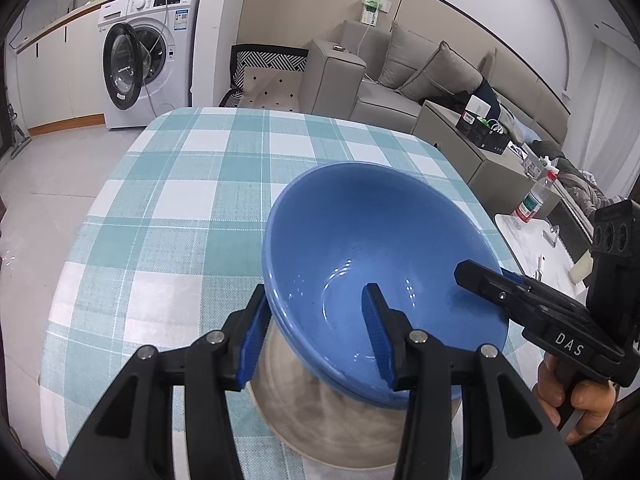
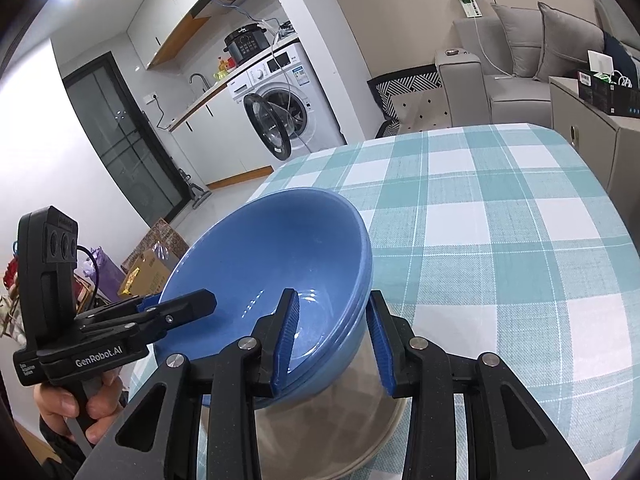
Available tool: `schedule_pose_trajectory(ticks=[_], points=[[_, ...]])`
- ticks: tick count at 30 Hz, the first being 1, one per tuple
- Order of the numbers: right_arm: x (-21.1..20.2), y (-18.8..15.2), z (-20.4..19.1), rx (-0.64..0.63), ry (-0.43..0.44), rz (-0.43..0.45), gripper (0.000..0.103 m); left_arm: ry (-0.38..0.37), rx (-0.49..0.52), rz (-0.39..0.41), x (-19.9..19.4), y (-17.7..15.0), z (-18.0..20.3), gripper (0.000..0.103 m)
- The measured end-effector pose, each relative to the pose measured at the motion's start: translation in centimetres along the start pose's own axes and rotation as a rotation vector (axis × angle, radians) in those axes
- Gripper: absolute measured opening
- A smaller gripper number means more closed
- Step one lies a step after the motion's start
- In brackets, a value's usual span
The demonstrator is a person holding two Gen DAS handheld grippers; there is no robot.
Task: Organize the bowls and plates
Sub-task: 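Carry the bowl stack with both grippers over the beige plate stack, then lower the bowls onto the plates and open both grippers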
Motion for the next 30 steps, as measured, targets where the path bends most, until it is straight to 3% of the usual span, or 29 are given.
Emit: schedule_pose_trajectory(ticks=[12, 16, 23, 25, 28, 30], points=[[0.3, 0.0, -0.3, -0.02, -0.017, 0.006, 0.035, 0.01, 0.016, 0.017, 0.2, 0.3, -0.1, 0.045], [0.0, 0.1, -0.5, -0.047, -0.016, 0.007, 0.041, 0.01, 0.024, 0.025, 0.1, 0.4, -0.3, 0.047], [-0.2, 0.1, -0.8, -0.08, -0.018, 0.008, 0.049, 0.0, 0.039, 0.062, -1.2, 0.5, -0.9, 0.064], [-0.3, 0.1, -1.0, -0.092, -0.013, 0.006, 0.06, -0.004, 0.039, 0.075, -1.6, 0.5, -1.1, 0.068], [-0.8, 0.1, -1.3, -0.125, -0.021, 0.021, 0.08, -0.009, 0.055, 0.099, -2.4, 0.4, -1.2, 0.082], [-1.2, 0.2, -1.3, -0.135, -0.029, 0.031, 0.085, -0.009, 0.079, 0.122, -3.1, 0.3, -1.2, 0.089]])
Point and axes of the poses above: each gripper's, at about its wrist camera, not at the fingertips, and x roughly the way its jaws point, z to its right, y to its top, the point moved 2 cm from there along x, roughly the way its jaws point, and after that the axes turned 7 degrees about -x, right-handed, at the moved point
